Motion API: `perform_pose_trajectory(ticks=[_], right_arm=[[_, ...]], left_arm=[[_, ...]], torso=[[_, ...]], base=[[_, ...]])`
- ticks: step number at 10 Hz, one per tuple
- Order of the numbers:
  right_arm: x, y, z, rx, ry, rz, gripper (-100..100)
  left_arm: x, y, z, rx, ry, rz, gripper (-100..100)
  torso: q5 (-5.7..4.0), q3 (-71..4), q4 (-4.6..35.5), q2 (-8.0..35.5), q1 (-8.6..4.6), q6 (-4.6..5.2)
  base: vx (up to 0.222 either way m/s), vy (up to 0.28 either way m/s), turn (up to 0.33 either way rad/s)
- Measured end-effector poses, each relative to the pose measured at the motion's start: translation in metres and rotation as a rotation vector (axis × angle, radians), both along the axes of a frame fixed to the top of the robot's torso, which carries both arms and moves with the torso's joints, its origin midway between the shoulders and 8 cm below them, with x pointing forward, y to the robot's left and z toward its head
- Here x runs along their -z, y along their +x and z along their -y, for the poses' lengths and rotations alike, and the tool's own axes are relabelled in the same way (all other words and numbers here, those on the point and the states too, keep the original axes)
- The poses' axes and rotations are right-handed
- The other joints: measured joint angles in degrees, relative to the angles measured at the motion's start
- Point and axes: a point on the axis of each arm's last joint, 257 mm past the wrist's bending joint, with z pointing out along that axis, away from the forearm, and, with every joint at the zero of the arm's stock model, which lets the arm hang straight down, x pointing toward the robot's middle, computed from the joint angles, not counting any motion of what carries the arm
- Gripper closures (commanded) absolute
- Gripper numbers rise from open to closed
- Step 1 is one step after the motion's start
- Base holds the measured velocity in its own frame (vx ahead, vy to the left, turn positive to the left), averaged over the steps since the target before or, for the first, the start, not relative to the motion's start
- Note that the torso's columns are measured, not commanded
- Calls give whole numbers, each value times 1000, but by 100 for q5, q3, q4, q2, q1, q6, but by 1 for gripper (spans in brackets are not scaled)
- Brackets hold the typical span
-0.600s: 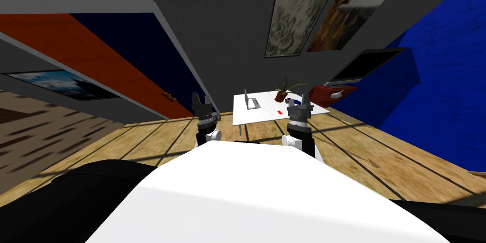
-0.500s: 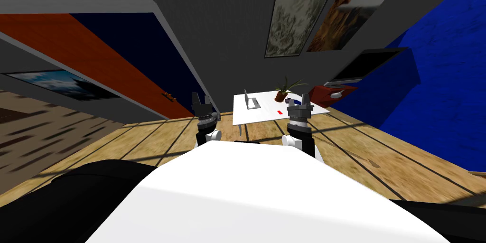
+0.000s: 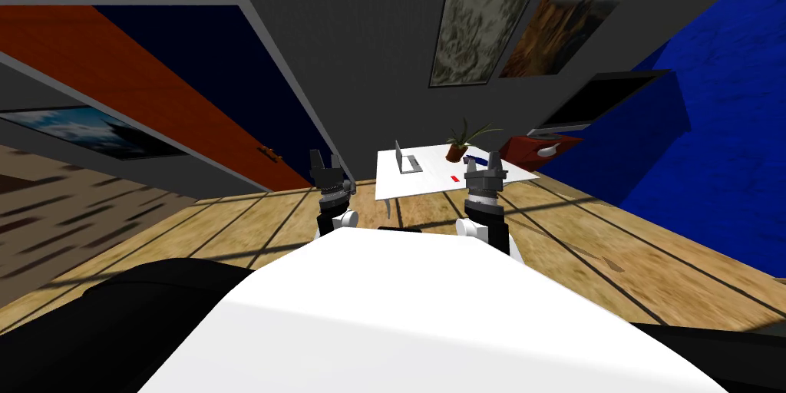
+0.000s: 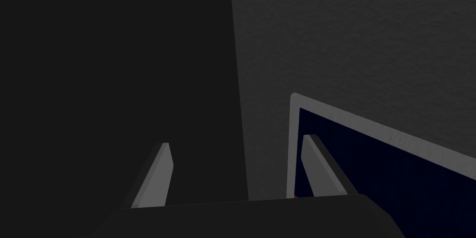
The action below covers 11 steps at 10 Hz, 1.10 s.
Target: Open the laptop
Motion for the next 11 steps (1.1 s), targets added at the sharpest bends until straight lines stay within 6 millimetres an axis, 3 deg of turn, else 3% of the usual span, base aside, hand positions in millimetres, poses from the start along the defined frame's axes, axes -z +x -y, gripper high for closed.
perform_pose_trajectory(ticks=[3, 4, 6, 11], right_arm=[[0, 0, 0, 0, 0, 0, 0], [0, 0, 0, 0, 0, 0, -100], [10, 6, 0, 5, -54, -39, -100], [47, 24, 10, 57, -229, -176, -100]], left_arm=[[0, 0, 0, 0, 0, 0, 0], [0, 0, 0, 0, 0, 0, 0], [0, 0, 0, 0, 0, -1, 0], [0, 0, 0, 0, 0, -1, 0]], torso=[[0, -2537, 1269, 1270, 0, 0], [0, -3383, 1692, 1693, 0, 0], [3, -3888, 1937, 1941, 7, 0], [1, -3921, 1960, 1959, 3, 0]], base=[[0, 0, 0], [3, 20, 104], [-5, 31, 112], [-6, 52, 173]])
